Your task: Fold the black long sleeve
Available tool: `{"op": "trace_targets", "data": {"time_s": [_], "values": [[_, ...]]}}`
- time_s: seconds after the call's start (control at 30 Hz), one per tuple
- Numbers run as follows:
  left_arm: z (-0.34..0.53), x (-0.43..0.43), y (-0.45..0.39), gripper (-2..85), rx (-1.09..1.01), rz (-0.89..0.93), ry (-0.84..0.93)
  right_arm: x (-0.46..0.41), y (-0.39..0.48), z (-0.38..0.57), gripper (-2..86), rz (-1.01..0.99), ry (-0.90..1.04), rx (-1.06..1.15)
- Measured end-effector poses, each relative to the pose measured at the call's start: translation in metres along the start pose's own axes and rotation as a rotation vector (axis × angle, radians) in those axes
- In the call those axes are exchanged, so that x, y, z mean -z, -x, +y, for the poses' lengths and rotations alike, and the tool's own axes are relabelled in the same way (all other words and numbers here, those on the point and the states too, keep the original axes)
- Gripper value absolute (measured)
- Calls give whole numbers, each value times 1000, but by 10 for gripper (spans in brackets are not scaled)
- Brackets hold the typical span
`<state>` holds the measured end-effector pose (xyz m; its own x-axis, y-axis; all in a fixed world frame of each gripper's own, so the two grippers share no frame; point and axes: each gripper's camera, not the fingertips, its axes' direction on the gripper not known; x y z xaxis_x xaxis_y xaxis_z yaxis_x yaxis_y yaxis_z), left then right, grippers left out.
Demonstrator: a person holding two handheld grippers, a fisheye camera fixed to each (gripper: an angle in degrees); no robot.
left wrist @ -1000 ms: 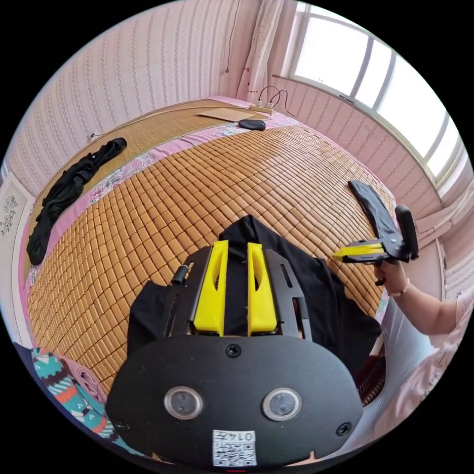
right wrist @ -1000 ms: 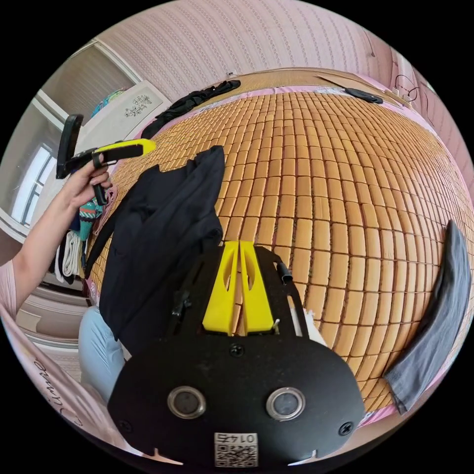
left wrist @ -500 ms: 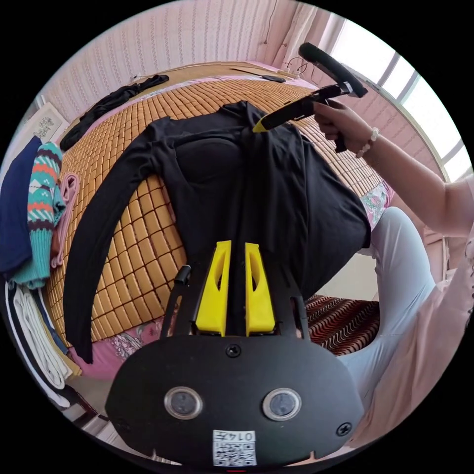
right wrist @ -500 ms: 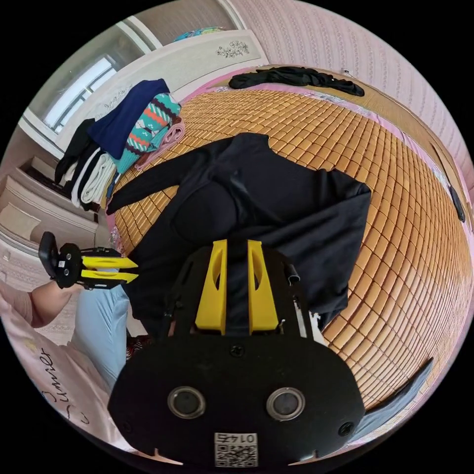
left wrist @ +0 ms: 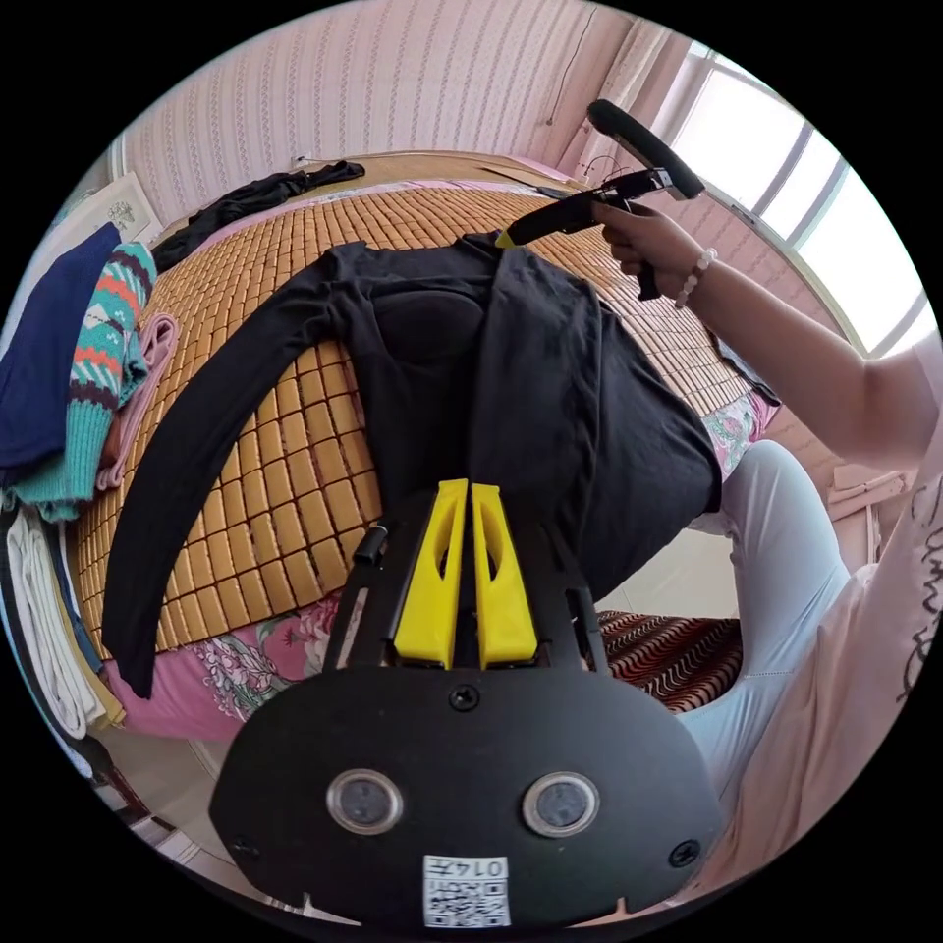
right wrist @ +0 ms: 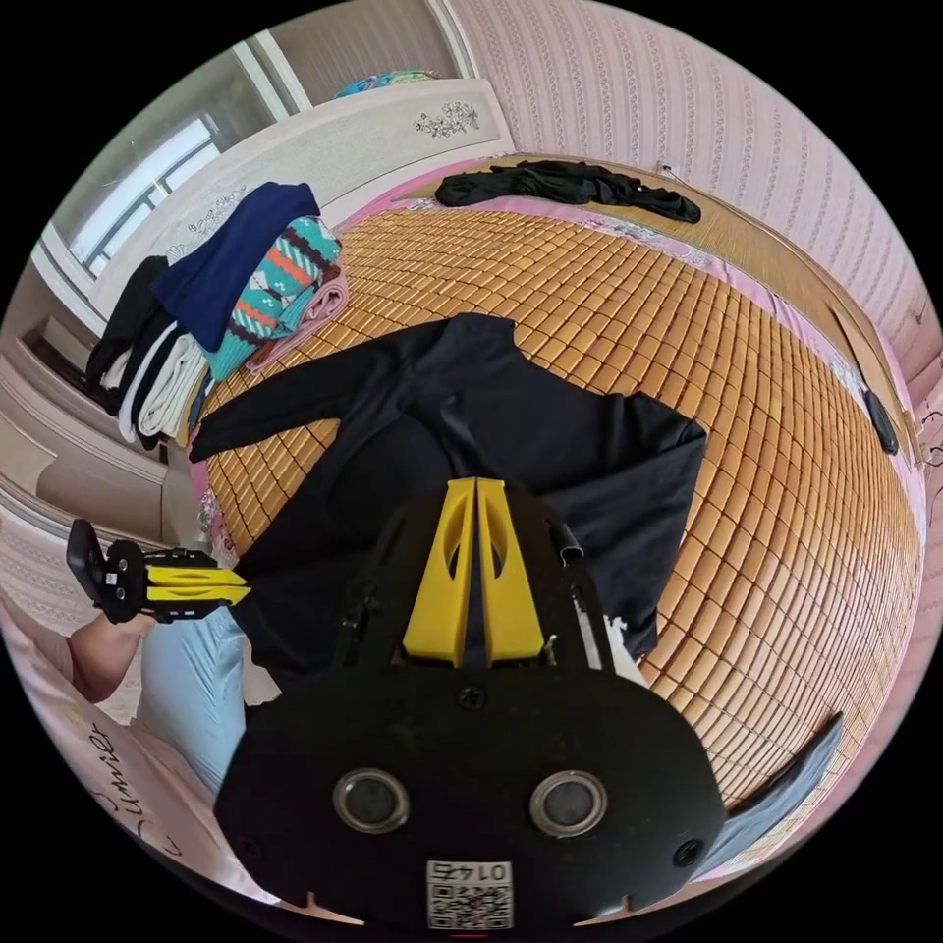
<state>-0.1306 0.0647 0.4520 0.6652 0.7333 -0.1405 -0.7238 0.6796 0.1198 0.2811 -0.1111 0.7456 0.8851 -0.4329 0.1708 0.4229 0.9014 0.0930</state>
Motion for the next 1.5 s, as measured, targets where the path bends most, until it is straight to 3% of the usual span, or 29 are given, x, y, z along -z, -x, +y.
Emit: {"op": "trace_targets", "data": {"time_s": [0.13,0.27,0.5,0.63,0.77,0.93,1.07,1.17,1.23,1.33,1.5], "values": [[8,-16,11,-3,47,-31,81,-13,7,-7,-3,-42,25,-1],[22,-1,14,6,41,-71,52,3,11,13,-3,-7,3,-39],[49,5,-10,2,-43,185,7,-38,29,79,-3,58,192,-111],[62,-28,-22,-6,-45,241,124,-32,32,78,-2,-20,132,-189],[79,2,-14,-9,-45,248,21,-16,54,77,-2,-14,83,-163],[123,59,38,-8,119,53,-173,-17,106,59,-1,15,83,-19],[183,100,120,1,460,-151,-419,-27,144,29,5,-26,63,65],[199,118,157,41,569,-316,-559,-31,182,-3,20,-36,32,136],[209,117,179,56,654,-392,-565,-35,217,-29,54,-9,22,204],[241,104,207,69,785,-350,-509,-48,263,-60,69,-13,31,287],[296,106,226,82,896,-402,-593,-98,362,-107,71,-95,102,505]]}}
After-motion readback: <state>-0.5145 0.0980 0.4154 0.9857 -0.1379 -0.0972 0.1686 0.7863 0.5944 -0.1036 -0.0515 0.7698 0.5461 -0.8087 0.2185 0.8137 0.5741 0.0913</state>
